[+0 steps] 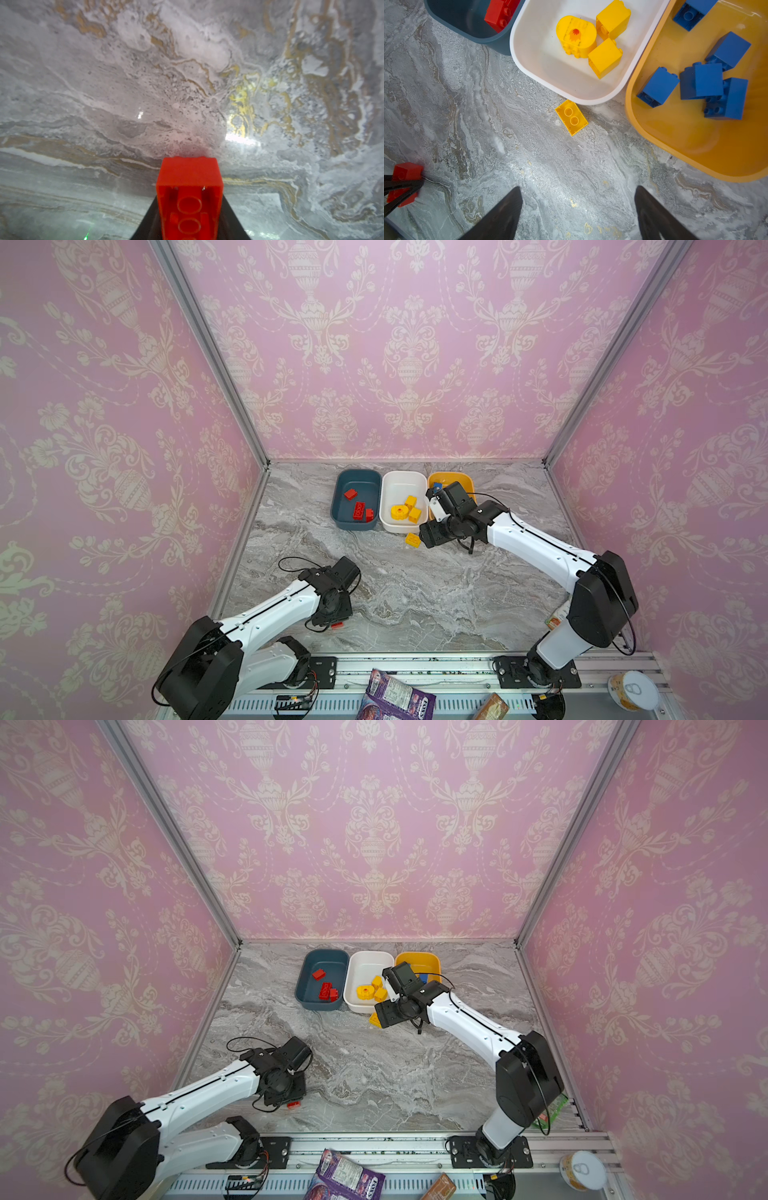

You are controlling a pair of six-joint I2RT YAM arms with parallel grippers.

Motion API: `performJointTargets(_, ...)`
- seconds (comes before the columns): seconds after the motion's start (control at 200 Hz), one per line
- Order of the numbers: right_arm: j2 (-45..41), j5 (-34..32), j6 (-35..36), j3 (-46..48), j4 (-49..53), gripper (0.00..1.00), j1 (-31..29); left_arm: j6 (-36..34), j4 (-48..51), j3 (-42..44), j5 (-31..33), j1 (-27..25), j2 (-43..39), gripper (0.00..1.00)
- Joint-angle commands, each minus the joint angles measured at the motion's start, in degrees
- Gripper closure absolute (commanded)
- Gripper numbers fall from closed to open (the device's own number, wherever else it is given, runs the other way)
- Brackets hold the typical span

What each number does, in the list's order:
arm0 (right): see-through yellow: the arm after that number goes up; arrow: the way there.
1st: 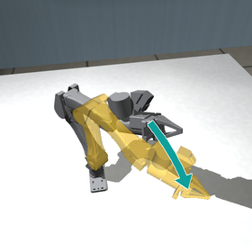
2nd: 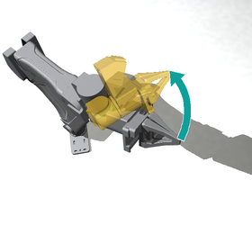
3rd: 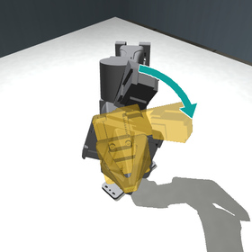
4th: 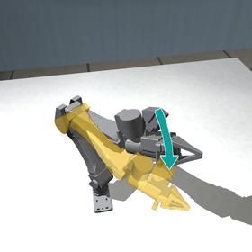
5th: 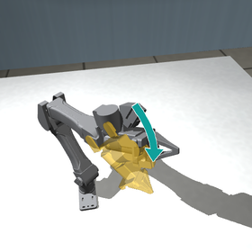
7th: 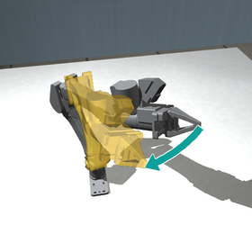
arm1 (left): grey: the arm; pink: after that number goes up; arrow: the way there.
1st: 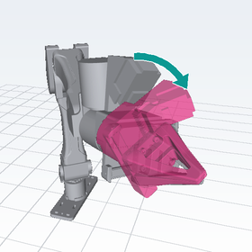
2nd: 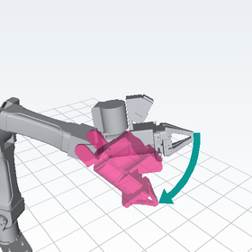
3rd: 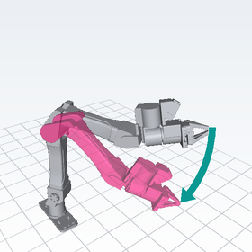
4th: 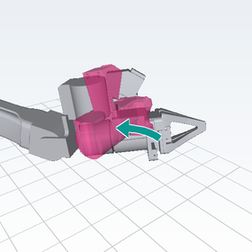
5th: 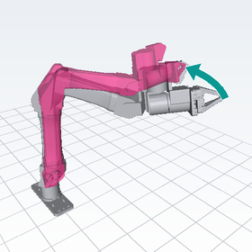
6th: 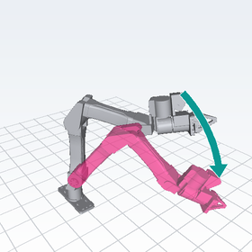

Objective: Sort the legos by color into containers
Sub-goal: 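Carry the red brick with the left gripper over the teal bin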

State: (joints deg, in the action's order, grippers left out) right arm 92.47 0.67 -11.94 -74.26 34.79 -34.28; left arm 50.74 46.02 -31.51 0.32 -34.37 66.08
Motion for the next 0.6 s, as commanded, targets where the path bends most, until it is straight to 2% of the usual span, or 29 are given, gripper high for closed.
performJointTargets(0.0,-2.51,0.31,-0.98,1.34,-0.07,0.14,-0.35,0.55,-1.17,-3.67,0.83,-0.51,-1.6,0.7)
performJointTargets(0.18,-4.27,0.21,-1.53,2.86,-0.33,0.14,-0.18,-3.49,-2.52,-10.0,5.07,0.8,0.07,0.7)
performJointTargets(0.595,-7.26,0.22,-2.71,4.74,-0.38,0.14,-0.08,-19.03,-13.16,-32.5,3.34,12.13,16.1,0.71)
